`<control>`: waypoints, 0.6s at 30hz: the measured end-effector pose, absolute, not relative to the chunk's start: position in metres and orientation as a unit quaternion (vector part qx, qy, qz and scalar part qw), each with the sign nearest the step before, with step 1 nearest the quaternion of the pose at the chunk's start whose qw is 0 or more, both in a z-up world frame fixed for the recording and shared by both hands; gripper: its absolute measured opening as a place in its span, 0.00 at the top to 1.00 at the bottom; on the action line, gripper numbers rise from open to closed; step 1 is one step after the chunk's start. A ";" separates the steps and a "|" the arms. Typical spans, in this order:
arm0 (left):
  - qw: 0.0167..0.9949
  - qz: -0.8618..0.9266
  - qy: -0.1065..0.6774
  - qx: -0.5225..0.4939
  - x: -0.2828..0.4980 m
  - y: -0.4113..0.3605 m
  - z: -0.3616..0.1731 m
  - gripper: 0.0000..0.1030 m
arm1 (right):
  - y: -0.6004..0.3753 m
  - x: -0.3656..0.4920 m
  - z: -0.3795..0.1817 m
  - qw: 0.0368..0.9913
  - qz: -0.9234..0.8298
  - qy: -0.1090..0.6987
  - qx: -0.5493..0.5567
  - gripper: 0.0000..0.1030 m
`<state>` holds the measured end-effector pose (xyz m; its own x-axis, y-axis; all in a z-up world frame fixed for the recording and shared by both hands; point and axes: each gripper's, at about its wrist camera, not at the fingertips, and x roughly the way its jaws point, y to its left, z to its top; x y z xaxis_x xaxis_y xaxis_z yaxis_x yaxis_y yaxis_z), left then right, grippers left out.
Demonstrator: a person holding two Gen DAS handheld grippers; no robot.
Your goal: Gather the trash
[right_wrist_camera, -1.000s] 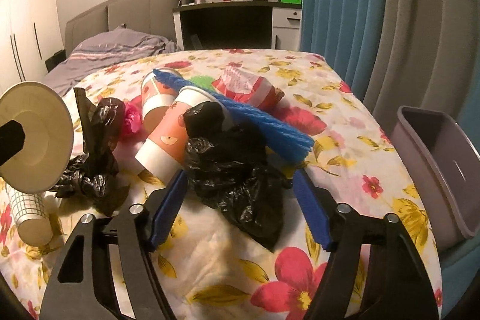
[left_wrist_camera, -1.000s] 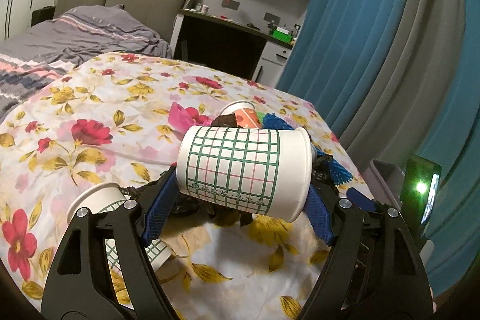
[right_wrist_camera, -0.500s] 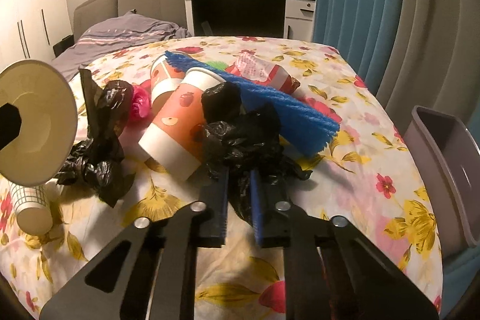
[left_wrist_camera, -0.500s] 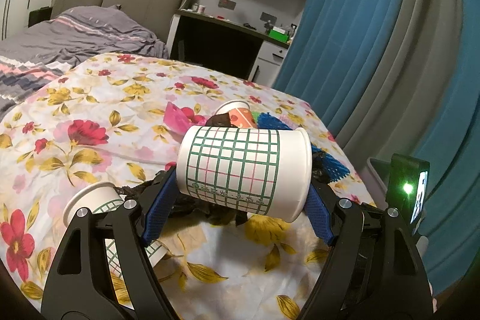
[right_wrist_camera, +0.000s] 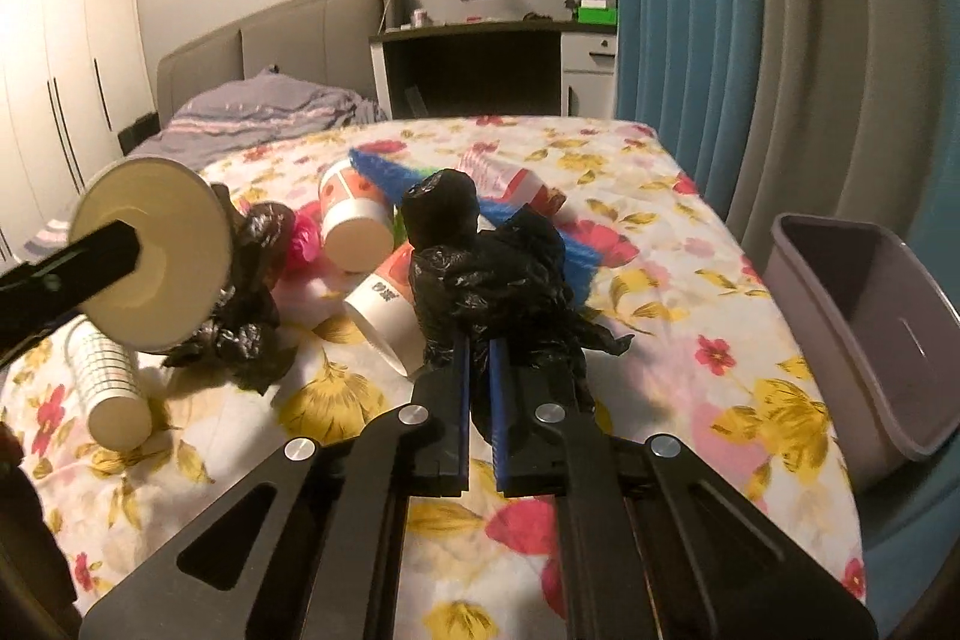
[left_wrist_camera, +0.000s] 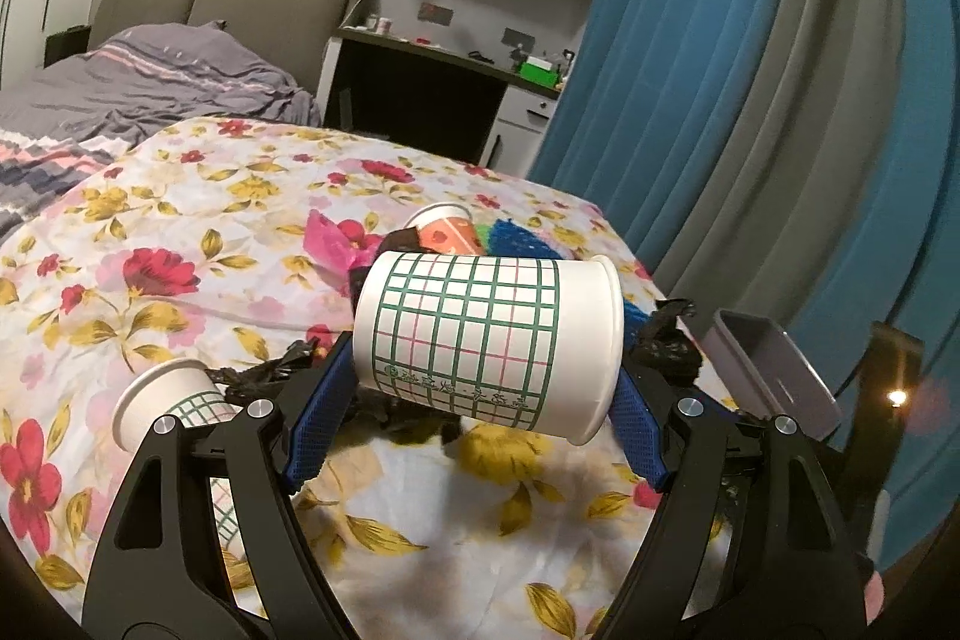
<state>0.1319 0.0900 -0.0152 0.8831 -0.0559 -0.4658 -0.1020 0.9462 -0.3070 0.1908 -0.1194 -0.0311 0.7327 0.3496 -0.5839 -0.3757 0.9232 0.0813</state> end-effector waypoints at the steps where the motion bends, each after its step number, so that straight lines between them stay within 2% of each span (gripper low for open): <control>1: 0.957 0.009 0.242 -0.162 0.132 0.087 -0.015 0.26 | -0.122 0.189 -0.029 0.931 0.195 0.307 -0.017 0.94; 18: 0.962 -0.052 0.233 -0.130 0.137 0.029 0.007 0.26 | -0.182 0.157 0.008 0.952 0.178 0.249 0.022 0.94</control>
